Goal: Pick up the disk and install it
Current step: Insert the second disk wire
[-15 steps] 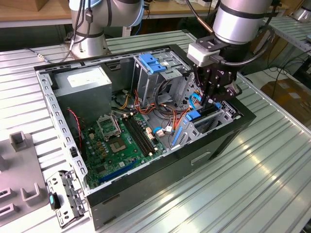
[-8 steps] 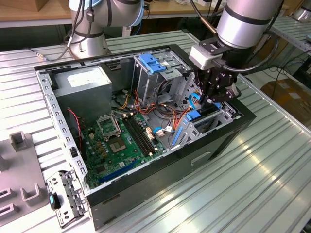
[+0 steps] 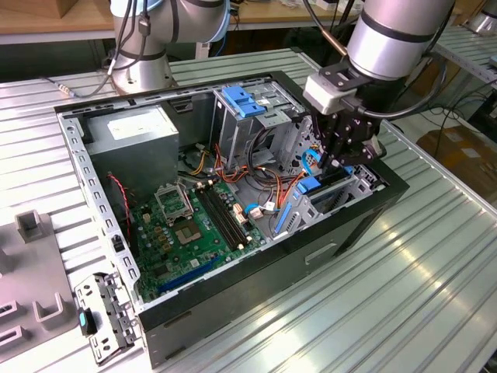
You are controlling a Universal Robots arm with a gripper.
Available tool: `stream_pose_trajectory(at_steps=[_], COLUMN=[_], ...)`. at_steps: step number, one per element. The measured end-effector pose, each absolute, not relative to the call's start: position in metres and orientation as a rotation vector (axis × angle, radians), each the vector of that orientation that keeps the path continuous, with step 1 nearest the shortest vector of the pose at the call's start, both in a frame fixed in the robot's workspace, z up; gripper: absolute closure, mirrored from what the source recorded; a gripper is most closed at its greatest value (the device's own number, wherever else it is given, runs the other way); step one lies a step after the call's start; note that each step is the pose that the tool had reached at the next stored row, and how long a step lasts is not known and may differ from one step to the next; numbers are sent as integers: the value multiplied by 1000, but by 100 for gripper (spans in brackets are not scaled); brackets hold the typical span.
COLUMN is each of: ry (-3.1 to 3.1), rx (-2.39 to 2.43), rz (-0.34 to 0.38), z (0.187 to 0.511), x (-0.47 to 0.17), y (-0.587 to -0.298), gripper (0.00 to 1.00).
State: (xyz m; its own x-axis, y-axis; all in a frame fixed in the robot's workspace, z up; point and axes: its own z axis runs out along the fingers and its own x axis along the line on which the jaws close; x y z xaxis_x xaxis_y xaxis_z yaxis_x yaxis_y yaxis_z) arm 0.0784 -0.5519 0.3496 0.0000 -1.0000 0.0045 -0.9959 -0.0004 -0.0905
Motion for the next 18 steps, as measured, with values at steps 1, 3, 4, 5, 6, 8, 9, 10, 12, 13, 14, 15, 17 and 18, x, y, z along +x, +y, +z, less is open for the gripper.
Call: stream_pose_trajectory(at_steps=[1,3,4,5,6,8,9,10,12,13,14,15,17,18], ry=[2177,2176,2174,2172,2170,2167,2167,2167,2167,2167,2167,2167,2167,2167], rx=[-2177,-2176,-2175,-2172,-2170,-2167,-2168,-2167,-2167,-2167,-2167,-2167,-2167,-2167], rz=[-104,-106,-109,-114,-118,-123,-123,-123,-123,-123,-123,-123,-123,-123], z=[349,349,349,349,349,349,348,348,346,345,344,344,342,341], x=[78,79,79,79,78,79,79,79,79,78,78,78,78,78], y=[-552,-552,-552,-552,-552,-552,-552,-552,-552,-552,-552,-552,-552,-552], gripper=[84,84,84,84,84,84,84,84,84,84,84,84,84,84])
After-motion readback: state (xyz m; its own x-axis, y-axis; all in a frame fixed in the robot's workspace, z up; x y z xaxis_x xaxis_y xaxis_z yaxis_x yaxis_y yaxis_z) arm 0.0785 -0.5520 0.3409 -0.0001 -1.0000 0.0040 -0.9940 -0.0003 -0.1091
